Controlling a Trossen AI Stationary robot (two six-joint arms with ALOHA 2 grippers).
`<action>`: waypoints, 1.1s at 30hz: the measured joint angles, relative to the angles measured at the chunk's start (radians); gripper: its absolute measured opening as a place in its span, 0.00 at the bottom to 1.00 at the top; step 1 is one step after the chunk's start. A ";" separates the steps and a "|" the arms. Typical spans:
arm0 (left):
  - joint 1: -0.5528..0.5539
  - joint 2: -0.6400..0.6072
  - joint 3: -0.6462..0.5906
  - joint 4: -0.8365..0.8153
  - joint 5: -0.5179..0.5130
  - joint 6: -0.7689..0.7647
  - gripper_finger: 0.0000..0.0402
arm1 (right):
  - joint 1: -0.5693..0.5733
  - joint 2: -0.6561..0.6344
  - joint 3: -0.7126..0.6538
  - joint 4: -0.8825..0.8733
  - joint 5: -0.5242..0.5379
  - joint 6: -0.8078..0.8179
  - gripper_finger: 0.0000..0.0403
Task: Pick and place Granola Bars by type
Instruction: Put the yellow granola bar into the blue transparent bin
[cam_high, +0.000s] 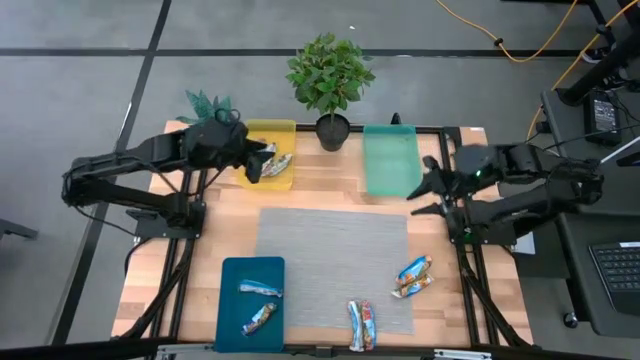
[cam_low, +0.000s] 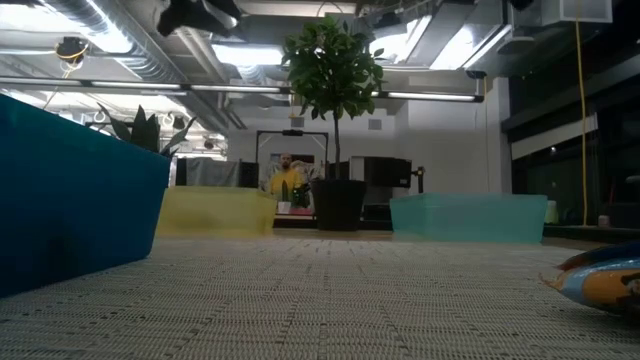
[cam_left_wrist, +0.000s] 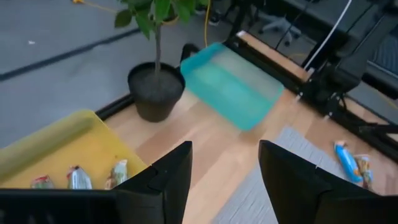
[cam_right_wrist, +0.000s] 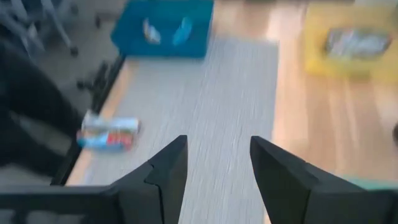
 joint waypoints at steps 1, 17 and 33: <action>-0.014 -0.008 0.000 -0.001 -0.021 -0.005 0.43 | 0.032 0.007 0.000 -0.031 0.019 0.019 0.44; -0.128 -0.029 0.000 -0.001 -0.196 -0.011 0.43 | 0.326 0.230 0.000 -0.317 0.073 0.470 0.44; -0.128 -0.029 0.000 0.001 -0.178 0.004 0.43 | 0.515 0.338 -0.188 -0.215 0.083 0.664 0.81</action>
